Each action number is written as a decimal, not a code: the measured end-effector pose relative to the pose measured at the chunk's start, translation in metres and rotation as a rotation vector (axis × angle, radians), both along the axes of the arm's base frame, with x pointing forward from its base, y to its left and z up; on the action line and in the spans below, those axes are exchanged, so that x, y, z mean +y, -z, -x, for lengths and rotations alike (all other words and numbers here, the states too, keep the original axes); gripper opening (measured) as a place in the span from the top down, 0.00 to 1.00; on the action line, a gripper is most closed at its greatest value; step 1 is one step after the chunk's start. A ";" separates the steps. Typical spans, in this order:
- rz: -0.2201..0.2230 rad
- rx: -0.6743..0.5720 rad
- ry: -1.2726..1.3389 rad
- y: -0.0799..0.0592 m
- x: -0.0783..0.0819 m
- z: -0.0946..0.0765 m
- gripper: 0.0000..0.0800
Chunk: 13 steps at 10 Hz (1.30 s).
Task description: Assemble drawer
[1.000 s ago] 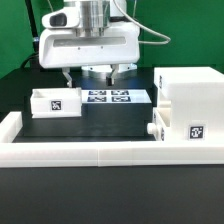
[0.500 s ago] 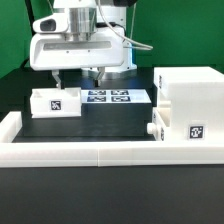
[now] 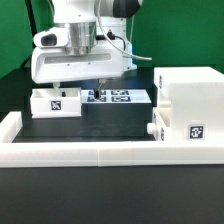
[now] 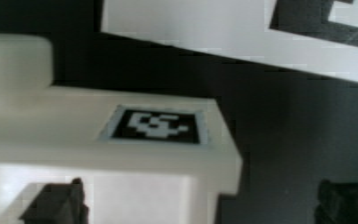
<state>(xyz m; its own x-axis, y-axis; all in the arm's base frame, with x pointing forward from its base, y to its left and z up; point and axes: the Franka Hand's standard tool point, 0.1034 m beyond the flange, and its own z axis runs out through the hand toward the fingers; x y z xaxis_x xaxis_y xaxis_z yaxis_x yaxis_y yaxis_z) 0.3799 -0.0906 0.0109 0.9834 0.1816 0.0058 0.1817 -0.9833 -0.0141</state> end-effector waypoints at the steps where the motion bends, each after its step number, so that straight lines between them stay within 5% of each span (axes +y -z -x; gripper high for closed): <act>1: 0.000 0.001 0.001 0.003 0.000 0.001 0.19; 5: 0.005 -0.012 -0.002 0.005 0.000 0.004 0.19; 8: 0.005 -0.012 -0.003 0.005 0.000 0.004 0.73; 9: 0.005 -0.012 -0.003 0.005 0.000 0.004 0.73; 10: 0.005 -0.012 -0.003 0.005 0.000 0.004 0.89; 11: 0.005 -0.012 -0.004 0.005 0.000 0.004 0.95; 13: 0.005 -0.012 -0.005 0.005 0.000 0.004 0.95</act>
Offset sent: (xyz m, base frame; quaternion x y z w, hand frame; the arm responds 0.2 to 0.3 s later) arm -0.0074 -0.0045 -0.0249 -0.0091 0.0236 0.0068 0.9997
